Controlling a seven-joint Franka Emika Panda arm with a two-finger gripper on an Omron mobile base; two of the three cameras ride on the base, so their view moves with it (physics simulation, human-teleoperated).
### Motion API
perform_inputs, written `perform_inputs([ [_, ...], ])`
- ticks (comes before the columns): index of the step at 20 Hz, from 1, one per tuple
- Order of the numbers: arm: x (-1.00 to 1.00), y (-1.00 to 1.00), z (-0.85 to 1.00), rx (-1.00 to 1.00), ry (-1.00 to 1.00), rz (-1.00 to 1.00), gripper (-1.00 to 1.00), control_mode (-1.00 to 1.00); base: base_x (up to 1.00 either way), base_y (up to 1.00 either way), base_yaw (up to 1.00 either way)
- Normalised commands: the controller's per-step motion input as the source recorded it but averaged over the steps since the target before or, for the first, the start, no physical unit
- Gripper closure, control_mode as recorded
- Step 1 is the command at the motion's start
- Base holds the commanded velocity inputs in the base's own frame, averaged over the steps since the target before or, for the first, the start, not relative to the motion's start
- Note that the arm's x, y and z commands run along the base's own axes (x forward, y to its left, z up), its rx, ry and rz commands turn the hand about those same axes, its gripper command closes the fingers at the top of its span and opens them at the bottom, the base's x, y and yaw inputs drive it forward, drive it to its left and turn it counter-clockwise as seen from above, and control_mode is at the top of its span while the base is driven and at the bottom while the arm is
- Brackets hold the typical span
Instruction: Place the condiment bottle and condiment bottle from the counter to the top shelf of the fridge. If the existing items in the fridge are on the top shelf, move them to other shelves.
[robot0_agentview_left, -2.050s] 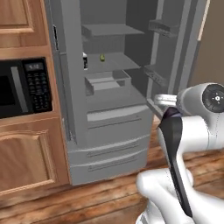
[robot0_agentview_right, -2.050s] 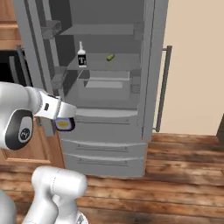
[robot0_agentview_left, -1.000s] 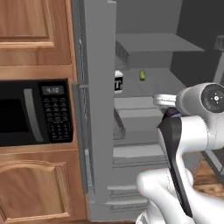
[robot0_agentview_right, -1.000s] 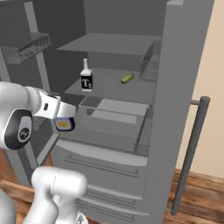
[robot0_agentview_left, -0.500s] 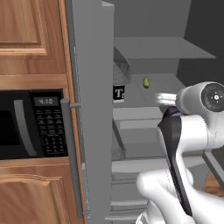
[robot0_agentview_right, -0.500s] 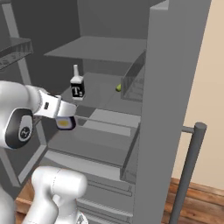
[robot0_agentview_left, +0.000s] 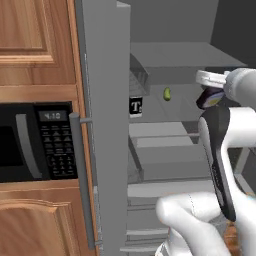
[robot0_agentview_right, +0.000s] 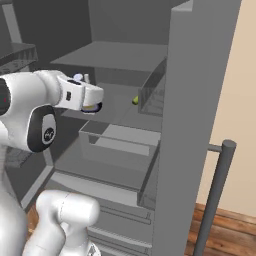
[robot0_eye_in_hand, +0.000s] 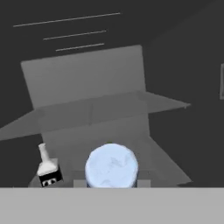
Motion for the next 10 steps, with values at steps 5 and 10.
perform_inputs([
  [5,0.81,-0.25,0.70,0.00,-0.14,0.00,1.00,-1.00,0.00,0.00,0.00],
  [10,1.00,-0.16,0.31,0.00,-0.01,0.00,1.00,-1.00,0.00,0.00,0.00],
])
